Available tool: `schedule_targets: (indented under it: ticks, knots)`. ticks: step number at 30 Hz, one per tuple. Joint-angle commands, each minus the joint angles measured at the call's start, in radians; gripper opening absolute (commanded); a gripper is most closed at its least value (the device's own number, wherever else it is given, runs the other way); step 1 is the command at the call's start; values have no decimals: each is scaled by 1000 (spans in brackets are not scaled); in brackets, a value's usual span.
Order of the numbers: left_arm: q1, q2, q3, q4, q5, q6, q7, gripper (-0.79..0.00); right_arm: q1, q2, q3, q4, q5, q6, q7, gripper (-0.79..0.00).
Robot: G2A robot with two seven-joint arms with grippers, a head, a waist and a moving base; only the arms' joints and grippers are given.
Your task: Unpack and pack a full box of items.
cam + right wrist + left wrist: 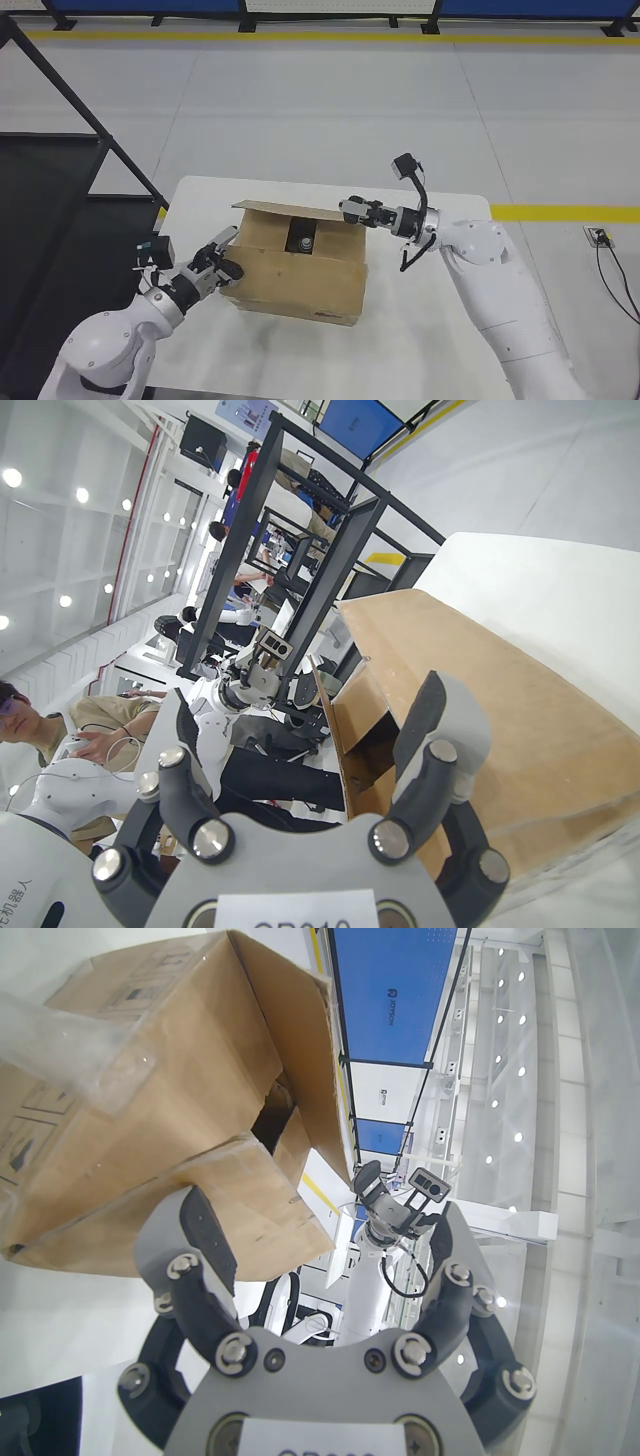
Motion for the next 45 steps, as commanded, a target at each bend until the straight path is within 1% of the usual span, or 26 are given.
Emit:
schedule_targets:
  ticks: [1, 5, 8, 11, 14, 17, 21, 28, 37, 41, 45]
  knots:
    - [-11, 0, 14, 7, 16, -5, 12, 0, 0, 0, 0, 0, 0, -6, 0, 0]
    - [-29, -2, 37, 24, 30, -11, 32, 0, -9, 0, -4, -12, -2, 7, -15, 0]
    - [-44, -4, 55, 35, 44, -15, 50, 0, -21, -1, -16, -42, 5, 96, -39, 0]
    - [-58, -6, 72, 49, 49, -15, 63, 0, -16, -2, -26, -48, 21, 203, -42, 0]
    - [-76, -8, 86, 65, 47, -11, 68, 0, -10, -2, -35, -43, 45, 281, -29, 0]
    - [-95, -10, 99, 79, 45, -6, 74, 0, -7, -2, -45, -38, 57, 345, -22, 0]
    - [-111, -12, 115, 90, 47, -3, 84, 0, -15, -3, -58, -35, 80, 388, 2, 0]
    - [-138, -19, 149, 107, 50, 7, 111, 0, -51, 0, -70, -40, 111, 378, 26, 0]
    - [-159, -25, 180, 119, 65, 1, 141, 0, -79, 3, -89, -38, 102, 389, -3, 0]
    - [-149, -27, 160, 108, 48, -16, 170, 0, -99, 4, -90, -30, 105, 363, -23, 0]
    - [-115, -25, 103, 77, 33, -40, 205, 0, -115, 5, -87, -10, 127, 318, -31, 0]
